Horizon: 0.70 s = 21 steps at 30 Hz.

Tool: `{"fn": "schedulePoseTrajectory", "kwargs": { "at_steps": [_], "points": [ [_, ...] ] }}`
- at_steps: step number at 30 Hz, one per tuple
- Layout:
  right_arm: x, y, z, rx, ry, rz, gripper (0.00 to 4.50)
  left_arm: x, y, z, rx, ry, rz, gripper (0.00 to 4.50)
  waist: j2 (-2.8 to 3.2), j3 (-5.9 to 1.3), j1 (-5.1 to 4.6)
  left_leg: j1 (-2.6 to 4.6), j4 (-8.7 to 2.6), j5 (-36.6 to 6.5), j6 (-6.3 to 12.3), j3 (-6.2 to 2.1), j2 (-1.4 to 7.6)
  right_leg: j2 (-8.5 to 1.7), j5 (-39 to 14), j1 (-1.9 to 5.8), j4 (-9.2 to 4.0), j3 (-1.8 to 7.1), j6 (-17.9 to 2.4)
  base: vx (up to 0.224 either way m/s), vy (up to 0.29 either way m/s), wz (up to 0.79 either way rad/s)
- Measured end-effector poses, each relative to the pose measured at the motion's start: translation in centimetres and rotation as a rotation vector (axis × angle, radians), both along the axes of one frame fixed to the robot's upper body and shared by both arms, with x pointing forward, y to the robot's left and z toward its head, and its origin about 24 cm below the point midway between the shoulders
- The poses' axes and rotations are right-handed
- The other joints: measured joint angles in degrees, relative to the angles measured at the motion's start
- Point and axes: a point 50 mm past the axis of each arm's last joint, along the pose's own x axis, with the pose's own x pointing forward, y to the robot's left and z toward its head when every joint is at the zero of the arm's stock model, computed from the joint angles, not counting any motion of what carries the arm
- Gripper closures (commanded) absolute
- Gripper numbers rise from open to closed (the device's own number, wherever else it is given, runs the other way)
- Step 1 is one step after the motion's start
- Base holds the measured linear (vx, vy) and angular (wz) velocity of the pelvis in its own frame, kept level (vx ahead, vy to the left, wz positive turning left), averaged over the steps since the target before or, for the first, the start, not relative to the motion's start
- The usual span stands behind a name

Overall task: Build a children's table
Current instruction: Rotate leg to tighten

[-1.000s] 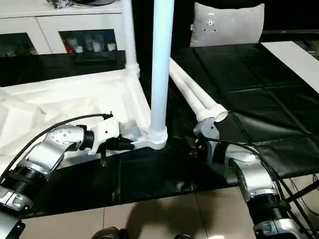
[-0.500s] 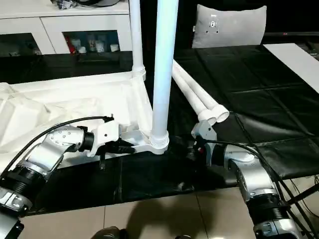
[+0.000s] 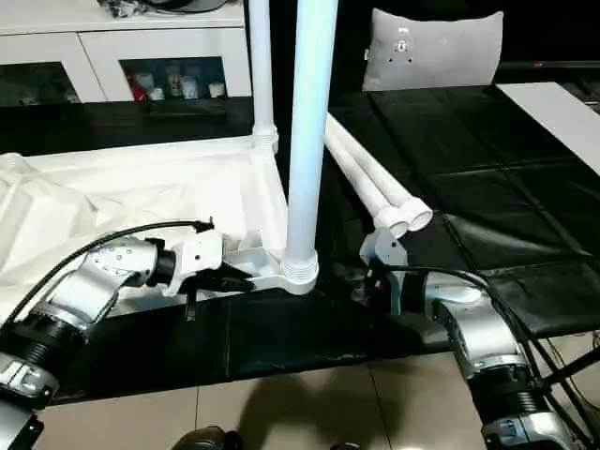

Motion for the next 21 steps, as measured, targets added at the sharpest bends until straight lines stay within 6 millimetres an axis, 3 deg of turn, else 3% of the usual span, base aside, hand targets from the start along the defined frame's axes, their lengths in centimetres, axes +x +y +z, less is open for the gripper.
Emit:
{"fn": "schedulePoseTrajectory", "kwargs": {
  "at_steps": [21],
  "points": [
    [0.3,1.1,0.5,-0.034,-0.008,0.125,0.04,-0.7,-0.5,0.0,0.024,0.018,-0.104,4.50,-0.09,-0.05,0.80,0.01,0.13,0.00,0.00,0.03,0.03,-0.04,0.00,0.04,0.15,-0.02,-0.01,0.000,0.000,0.00]
  ]
}}
